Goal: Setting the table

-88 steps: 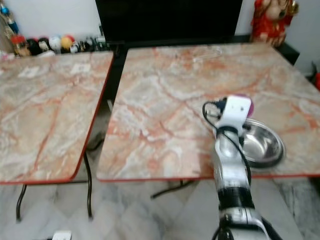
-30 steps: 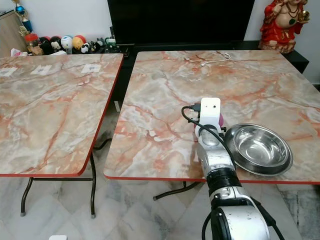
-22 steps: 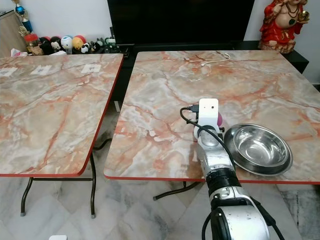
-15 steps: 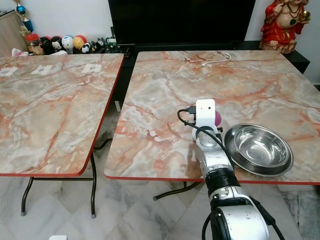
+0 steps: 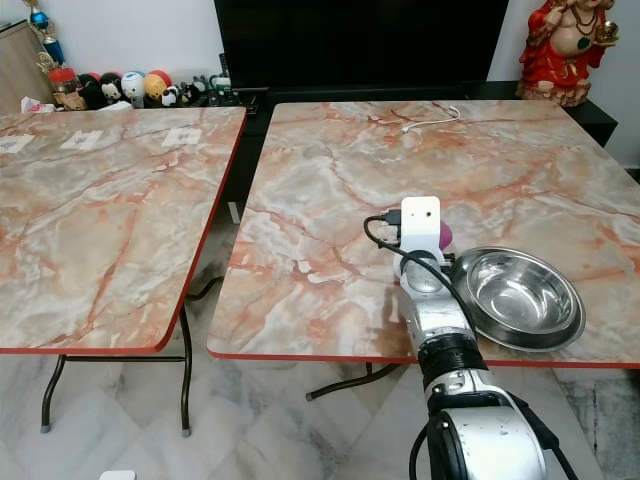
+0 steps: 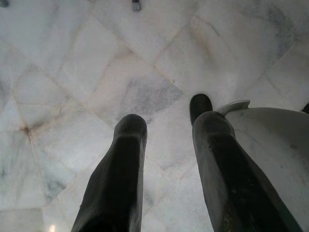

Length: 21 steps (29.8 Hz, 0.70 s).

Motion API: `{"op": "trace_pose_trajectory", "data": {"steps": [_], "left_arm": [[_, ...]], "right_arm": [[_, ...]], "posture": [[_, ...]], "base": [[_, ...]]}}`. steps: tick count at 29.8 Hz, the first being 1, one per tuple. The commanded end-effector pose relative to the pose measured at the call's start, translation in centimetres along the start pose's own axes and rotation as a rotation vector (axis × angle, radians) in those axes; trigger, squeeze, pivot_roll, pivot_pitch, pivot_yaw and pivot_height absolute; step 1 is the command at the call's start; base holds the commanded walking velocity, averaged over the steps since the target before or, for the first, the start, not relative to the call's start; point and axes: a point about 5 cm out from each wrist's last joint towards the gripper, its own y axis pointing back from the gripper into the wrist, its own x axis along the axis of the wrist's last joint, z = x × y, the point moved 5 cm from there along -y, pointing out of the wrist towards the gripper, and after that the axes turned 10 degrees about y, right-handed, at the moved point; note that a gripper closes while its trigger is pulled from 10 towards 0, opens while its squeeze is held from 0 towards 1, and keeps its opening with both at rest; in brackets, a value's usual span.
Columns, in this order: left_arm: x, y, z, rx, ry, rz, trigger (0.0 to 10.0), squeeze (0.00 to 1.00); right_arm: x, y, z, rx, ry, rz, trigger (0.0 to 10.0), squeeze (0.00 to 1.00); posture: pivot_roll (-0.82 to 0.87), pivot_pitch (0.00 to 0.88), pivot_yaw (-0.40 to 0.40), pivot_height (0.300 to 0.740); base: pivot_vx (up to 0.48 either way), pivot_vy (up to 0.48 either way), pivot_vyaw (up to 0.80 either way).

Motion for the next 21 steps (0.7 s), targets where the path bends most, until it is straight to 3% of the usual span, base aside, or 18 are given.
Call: {"op": "trace_pose_trajectory", "data": {"steps": [1, 5, 11, 17, 19, 21], "left_arm": [[-0.3, 0.0, 0.0, 0.006, 0.008, -0.014, 10.0, 0.0], [-0.4, 0.0, 0.0, 0.002, 0.009, -0.018, 10.0, 0.0], [-0.4, 0.0, 0.0, 0.002, 0.01, -0.02, 10.0, 0.0], [-0.4, 0.0, -0.1, 0.005, 0.01, -0.017, 10.0, 0.0], [-0.4, 0.0, -0.1, 0.007, 0.014, -0.013, 10.0, 0.0], [-0.4, 0.0, -0.1, 0.007, 0.015, -0.012, 10.0, 0.0]], "right_arm": [[0.9, -0.2, 0.1, 0.003, -0.003, 0.016, 10.0, 0.0], [0.3, -0.2, -0.6, 0.045, 0.017, -0.008, 10.0, 0.0], [0.7, -0.1, -0.3, 0.017, -0.005, 0.017, 10.0, 0.0], [2.0, -0.1, 0.4, -0.018, -0.068, 0.089, 10.0, 0.0], [3.3, 0.4, 0.8, -0.033, -0.114, 0.18, 10.0, 0.0], [3.5, 0.6, 0.9, -0.04, -0.126, 0.202, 10.0, 0.0]], "posture": [[-0.07, 0.0, 0.031, 0.74], [-0.06, 0.0, 0.03, 0.74], [-0.07, 0.0, 0.03, 0.74], [-0.06, 0.0, 0.031, 0.74], [-0.06, 0.0, 0.031, 0.74], [-0.06, 0.0, 0.031, 0.74]], "base": [[0.0, 0.0, 0.0], [0.0, 0.0, 0.0], [0.0, 0.0, 0.0], [0.0, 0.0, 0.0], [0.0, 0.0, 0.0], [0.0, 0.0, 0.0]]}}
